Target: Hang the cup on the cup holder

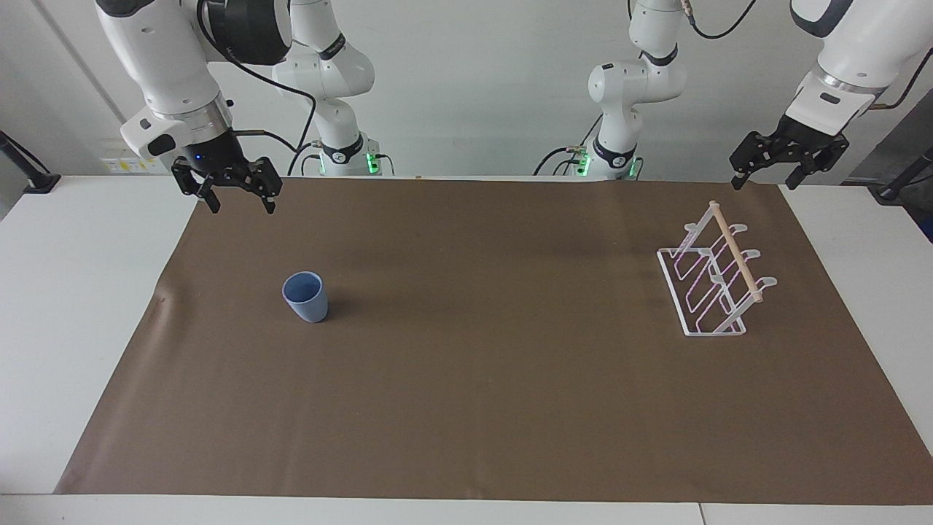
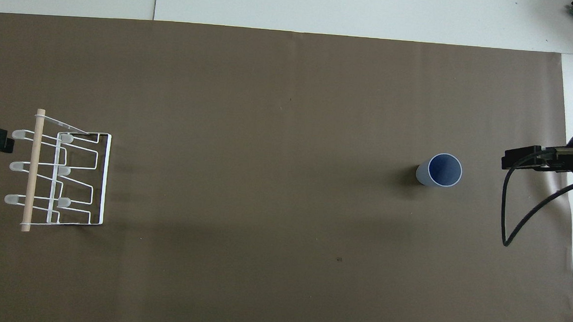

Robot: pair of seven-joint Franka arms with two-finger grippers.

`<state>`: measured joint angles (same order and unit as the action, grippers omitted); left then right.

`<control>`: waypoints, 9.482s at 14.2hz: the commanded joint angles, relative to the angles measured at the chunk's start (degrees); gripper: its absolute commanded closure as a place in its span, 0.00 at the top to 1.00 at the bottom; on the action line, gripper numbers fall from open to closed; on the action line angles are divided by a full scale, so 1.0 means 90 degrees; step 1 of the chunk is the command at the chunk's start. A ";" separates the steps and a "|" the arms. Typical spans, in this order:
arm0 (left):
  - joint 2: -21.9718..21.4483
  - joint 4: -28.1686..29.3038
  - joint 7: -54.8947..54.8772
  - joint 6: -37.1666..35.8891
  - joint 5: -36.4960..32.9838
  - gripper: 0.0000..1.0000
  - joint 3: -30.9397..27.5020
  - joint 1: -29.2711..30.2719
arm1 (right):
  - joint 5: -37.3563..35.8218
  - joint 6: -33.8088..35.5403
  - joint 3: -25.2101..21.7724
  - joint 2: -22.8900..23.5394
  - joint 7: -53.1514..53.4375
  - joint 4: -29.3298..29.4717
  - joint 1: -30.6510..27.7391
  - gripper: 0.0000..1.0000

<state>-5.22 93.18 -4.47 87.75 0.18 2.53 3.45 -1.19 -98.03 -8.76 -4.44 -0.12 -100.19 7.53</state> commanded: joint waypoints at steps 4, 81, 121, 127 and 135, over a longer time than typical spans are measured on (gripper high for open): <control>-0.0084 0.0086 0.0028 -0.0014 -0.0079 1.00 0.0032 0.0046 | 0.0113 -0.0065 0.0026 -0.0053 -0.0162 -0.0039 -0.0055 1.00; -0.0075 0.0144 0.0533 0.0737 0.0126 1.00 0.0090 -0.0227 | 0.2930 -0.1560 0.0378 0.0534 -0.0475 -0.0547 0.0081 0.00; 0.0043 0.0144 -0.6661 0.2397 0.2968 1.00 0.0559 -0.1858 | 1.1245 -0.3092 0.1325 0.0162 -0.1588 -0.1846 0.1448 0.00; 0.0257 0.0164 -0.6623 0.3023 0.2939 1.00 0.0569 -0.2238 | 1.1245 -0.3092 0.1325 0.0162 -0.1646 -0.1846 0.1439 0.00; 0.0521 0.0145 -0.6291 0.3463 0.2890 1.00 0.0588 -0.2698 | 1.1245 -0.3073 0.1325 0.0162 -0.1646 -0.1846 0.1439 0.00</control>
<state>-0.93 94.47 -62.48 117.39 26.04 8.26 -19.53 98.10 -125.78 2.68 -2.30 -12.54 -116.40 20.39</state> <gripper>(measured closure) 0.000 0.952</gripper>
